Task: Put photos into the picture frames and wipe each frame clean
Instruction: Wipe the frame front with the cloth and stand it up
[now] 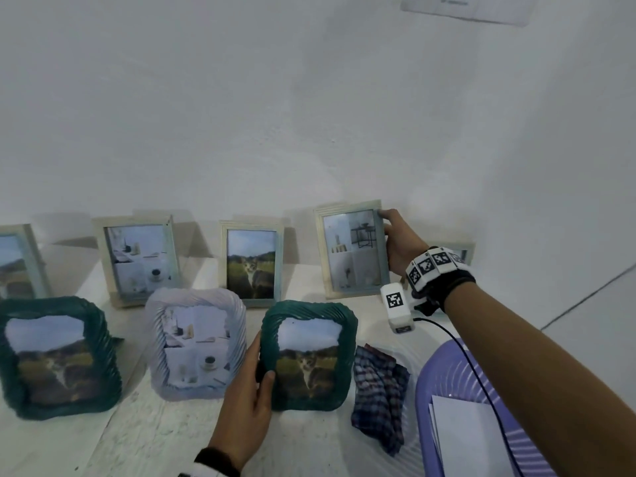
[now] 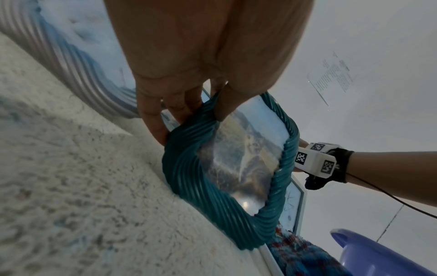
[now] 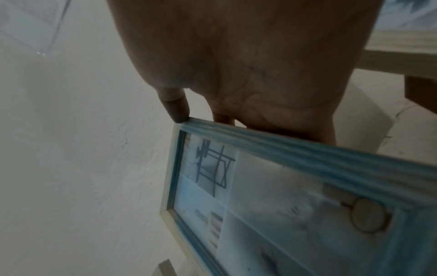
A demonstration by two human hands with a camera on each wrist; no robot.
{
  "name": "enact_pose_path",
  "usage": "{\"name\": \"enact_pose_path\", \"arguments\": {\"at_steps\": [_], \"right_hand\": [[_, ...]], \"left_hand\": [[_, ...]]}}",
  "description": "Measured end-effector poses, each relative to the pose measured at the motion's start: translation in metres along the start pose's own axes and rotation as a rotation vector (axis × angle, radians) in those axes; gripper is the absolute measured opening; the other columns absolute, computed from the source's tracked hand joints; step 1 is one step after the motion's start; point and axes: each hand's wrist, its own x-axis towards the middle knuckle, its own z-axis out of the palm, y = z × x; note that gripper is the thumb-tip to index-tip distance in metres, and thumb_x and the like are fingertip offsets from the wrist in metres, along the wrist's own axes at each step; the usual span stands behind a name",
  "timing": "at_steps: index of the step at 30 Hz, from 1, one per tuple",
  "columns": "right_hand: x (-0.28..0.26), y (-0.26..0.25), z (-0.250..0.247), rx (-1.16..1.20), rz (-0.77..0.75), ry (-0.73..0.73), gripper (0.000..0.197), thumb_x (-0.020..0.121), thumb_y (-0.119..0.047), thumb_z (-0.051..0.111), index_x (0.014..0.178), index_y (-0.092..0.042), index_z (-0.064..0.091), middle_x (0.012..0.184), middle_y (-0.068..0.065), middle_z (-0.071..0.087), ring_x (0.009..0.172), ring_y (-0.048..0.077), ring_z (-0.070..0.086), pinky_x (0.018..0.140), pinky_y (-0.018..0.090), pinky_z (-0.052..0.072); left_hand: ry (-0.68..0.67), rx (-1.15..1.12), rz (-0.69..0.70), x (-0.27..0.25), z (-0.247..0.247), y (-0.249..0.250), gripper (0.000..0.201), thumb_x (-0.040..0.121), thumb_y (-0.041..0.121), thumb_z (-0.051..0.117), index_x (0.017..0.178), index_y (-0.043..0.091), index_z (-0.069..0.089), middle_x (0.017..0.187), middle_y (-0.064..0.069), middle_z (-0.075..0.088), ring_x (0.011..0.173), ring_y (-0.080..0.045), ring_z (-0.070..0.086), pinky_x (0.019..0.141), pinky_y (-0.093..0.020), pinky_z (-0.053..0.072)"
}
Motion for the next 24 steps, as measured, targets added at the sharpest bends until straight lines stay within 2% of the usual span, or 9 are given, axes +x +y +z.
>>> {"name": "enact_pose_path", "arguments": {"at_steps": [3, 7, 8, 11, 13, 15, 17, 21, 24], "right_hand": [[0.010, 0.004, 0.006, -0.018, 0.020, 0.009, 0.049, 0.090, -0.053, 0.039, 0.107, -0.011, 0.059, 0.090, 0.010, 0.063, 0.081, 0.027, 0.061, 0.067, 0.033, 0.050], [0.019, 0.009, 0.009, -0.042, 0.055, -0.009, 0.040, 0.093, -0.048, 0.033, 0.096, -0.014, 0.055, 0.080, 0.006, 0.061, 0.074, 0.023, 0.058, 0.064, 0.032, 0.045], [0.021, 0.010, 0.008, -0.037, 0.068, -0.023, 0.039, 0.093, -0.047, 0.033, 0.094, -0.014, 0.054, 0.079, 0.006, 0.061, 0.074, 0.024, 0.058, 0.065, 0.033, 0.044], [0.024, 0.016, 0.006, -0.043, 0.105, -0.079, 0.040, 0.090, -0.046, 0.033, 0.096, -0.013, 0.054, 0.081, 0.006, 0.060, 0.075, 0.025, 0.058, 0.069, 0.034, 0.044], [0.026, 0.020, 0.005, -0.078, 0.115, -0.091, 0.042, 0.088, -0.045, 0.032, 0.098, -0.012, 0.055, 0.082, 0.006, 0.060, 0.075, 0.024, 0.058, 0.067, 0.033, 0.044], [0.025, 0.022, 0.004, -0.110, 0.116, -0.092, 0.042, 0.086, -0.044, 0.032, 0.099, -0.011, 0.055, 0.082, 0.006, 0.058, 0.074, 0.024, 0.056, 0.067, 0.033, 0.043], [0.026, 0.023, 0.000, -0.130, 0.124, -0.096, 0.042, 0.085, -0.042, 0.032, 0.100, -0.011, 0.055, 0.079, 0.005, 0.057, 0.074, 0.023, 0.055, 0.070, 0.035, 0.043], [0.027, 0.029, -0.011, -0.142, 0.141, -0.108, 0.040, 0.083, -0.039, 0.030, 0.101, -0.010, 0.051, 0.076, 0.006, 0.052, 0.073, 0.023, 0.052, 0.073, 0.037, 0.044], [0.027, 0.034, -0.014, -0.180, 0.143, -0.055, 0.035, 0.086, -0.033, 0.031, 0.100, -0.009, 0.053, 0.081, 0.010, 0.055, 0.077, 0.026, 0.053, 0.074, 0.039, 0.047]], "left_hand": [[0.005, -0.015, -0.023, -0.001, 0.000, 0.000, 0.050, 0.094, 0.043, 0.042, 0.138, 0.051, 0.019, 0.146, 0.013, 0.041, 0.130, -0.011, 0.046, 0.105, -0.033, 0.044], [0.019, 0.022, -0.011, -0.001, 0.000, -0.005, 0.066, 0.091, 0.031, 0.044, 0.130, 0.076, 0.014, 0.146, 0.021, 0.036, 0.130, -0.004, 0.043, 0.097, -0.005, 0.036], [0.019, 0.033, -0.008, 0.000, 0.000, -0.007, 0.068, 0.091, 0.030, 0.044, 0.128, 0.078, 0.012, 0.147, 0.020, 0.036, 0.131, -0.005, 0.043, 0.096, -0.002, 0.035], [0.022, 0.042, 0.010, 0.000, 0.001, -0.010, 0.067, 0.093, 0.032, 0.046, 0.128, 0.078, 0.011, 0.149, 0.014, 0.036, 0.133, -0.012, 0.043, 0.101, -0.012, 0.038], [0.031, 0.041, 0.020, 0.000, 0.001, -0.011, 0.063, 0.094, 0.036, 0.046, 0.129, 0.077, 0.012, 0.149, 0.015, 0.036, 0.133, -0.013, 0.043, 0.103, -0.024, 0.041], [0.046, 0.049, 0.019, -0.001, 0.002, -0.012, 0.063, 0.093, 0.037, 0.046, 0.129, 0.077, 0.012, 0.149, 0.014, 0.037, 0.133, -0.014, 0.044, 0.103, -0.029, 0.042], [0.057, 0.061, 0.026, -0.001, 0.003, -0.011, 0.064, 0.092, 0.037, 0.045, 0.129, 0.076, 0.011, 0.149, 0.013, 0.037, 0.133, -0.014, 0.044, 0.102, -0.025, 0.041], [0.080, 0.056, 0.014, -0.001, 0.004, -0.008, 0.066, 0.088, 0.036, 0.044, 0.129, 0.077, 0.012, 0.145, 0.025, 0.033, 0.130, -0.008, 0.044, 0.099, -0.007, 0.037], [0.077, 0.046, 0.021, -0.002, 0.004, -0.006, 0.066, 0.089, 0.035, 0.044, 0.129, 0.077, 0.012, 0.146, 0.030, 0.032, 0.131, -0.005, 0.042, 0.098, -0.004, 0.036]]}}
